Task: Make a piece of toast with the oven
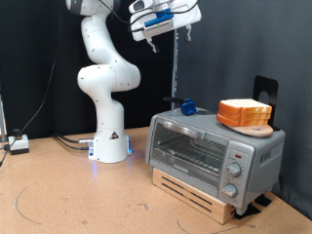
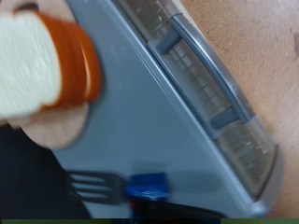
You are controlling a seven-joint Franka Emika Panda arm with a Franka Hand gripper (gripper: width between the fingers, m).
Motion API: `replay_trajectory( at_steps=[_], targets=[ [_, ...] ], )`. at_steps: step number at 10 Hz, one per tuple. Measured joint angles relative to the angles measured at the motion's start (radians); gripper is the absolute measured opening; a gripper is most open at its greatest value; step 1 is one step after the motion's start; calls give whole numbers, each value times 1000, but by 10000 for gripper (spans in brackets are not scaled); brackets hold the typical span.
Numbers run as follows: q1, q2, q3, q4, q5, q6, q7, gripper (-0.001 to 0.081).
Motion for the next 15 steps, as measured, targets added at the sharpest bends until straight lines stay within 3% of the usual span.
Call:
replay_trajectory(
  at_steps=[2, 3, 5, 7, 8, 12, 15],
  targets=[
    [9, -14, -18, -67, -69, 68, -209, 809],
    [7, -14, -18, -66, -54, 65, -172, 809],
    [54, -16, -54, -63, 8, 49, -343, 809],
    [111, 1, -120, -43, 23, -80, -509, 809],
    [128, 53, -138, -9, 23, -129, -555, 809],
    [124, 60, -111, -92, 28, 90, -541, 809],
    [123, 163, -120, -119, 26, 127, -560, 809]
  ],
)
